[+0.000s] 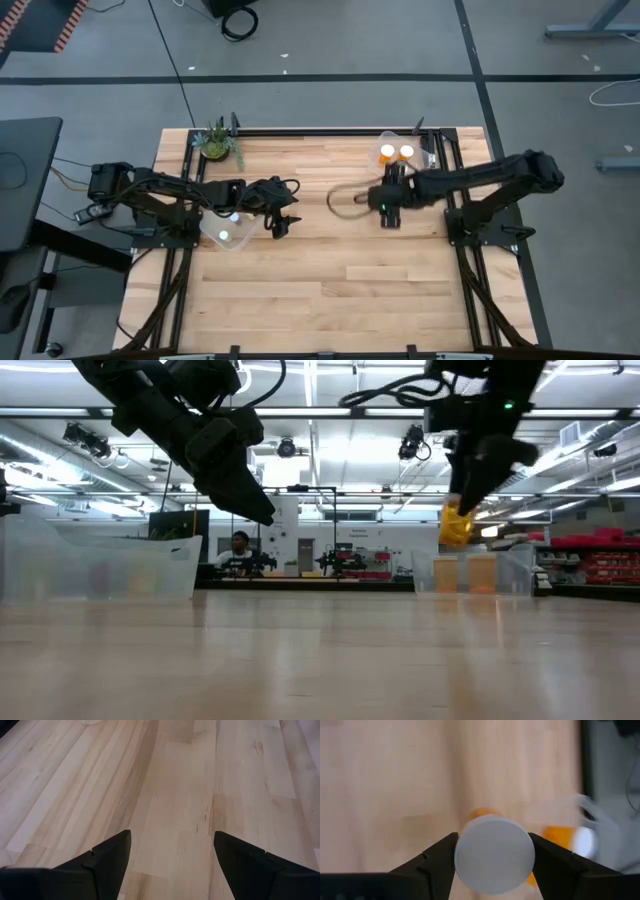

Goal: Pick and place medicine bottles into bin by pill shape (circle, oval)
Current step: Put the large orange pill bottle into the right transparent bin

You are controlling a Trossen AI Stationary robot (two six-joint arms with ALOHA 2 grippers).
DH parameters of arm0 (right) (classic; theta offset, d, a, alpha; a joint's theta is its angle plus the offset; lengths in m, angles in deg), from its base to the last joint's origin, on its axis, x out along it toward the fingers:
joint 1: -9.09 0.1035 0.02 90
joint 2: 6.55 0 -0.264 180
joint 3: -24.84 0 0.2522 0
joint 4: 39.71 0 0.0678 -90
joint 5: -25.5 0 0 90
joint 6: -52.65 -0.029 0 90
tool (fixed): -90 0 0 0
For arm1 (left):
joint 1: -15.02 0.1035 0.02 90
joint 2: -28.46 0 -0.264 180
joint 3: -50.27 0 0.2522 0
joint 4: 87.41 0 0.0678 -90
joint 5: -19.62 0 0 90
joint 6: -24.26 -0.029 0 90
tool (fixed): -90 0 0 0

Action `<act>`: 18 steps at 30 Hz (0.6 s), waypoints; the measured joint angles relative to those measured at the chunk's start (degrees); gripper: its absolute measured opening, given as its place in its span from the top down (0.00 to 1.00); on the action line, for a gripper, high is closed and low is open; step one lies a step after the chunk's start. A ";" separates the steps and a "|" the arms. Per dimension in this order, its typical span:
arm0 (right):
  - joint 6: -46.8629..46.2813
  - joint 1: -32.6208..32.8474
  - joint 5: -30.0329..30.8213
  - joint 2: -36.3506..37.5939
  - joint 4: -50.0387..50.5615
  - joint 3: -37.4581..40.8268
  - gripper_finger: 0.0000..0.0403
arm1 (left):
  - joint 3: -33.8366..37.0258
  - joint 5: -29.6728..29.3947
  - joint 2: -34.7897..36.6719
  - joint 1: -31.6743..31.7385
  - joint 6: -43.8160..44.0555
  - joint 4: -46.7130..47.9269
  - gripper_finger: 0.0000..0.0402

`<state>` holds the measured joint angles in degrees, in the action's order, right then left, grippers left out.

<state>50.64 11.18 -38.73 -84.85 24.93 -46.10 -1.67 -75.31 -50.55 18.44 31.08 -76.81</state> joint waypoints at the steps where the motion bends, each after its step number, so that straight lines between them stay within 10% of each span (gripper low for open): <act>1: 0.57 -1.86 0.33 0.00 0.44 -0.84 0.42 | 0.00 0.00 0.00 0.00 0.00 0.00 0.27; 18: 13.74 -33.95 -14.78 0.00 -1.66 -2.19 0.43 | 0.00 0.00 0.00 0.00 0.04 0.02 0.27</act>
<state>64.38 -22.76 -53.51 -84.85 23.27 -48.30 -1.67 -75.31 -50.55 18.44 31.13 -76.78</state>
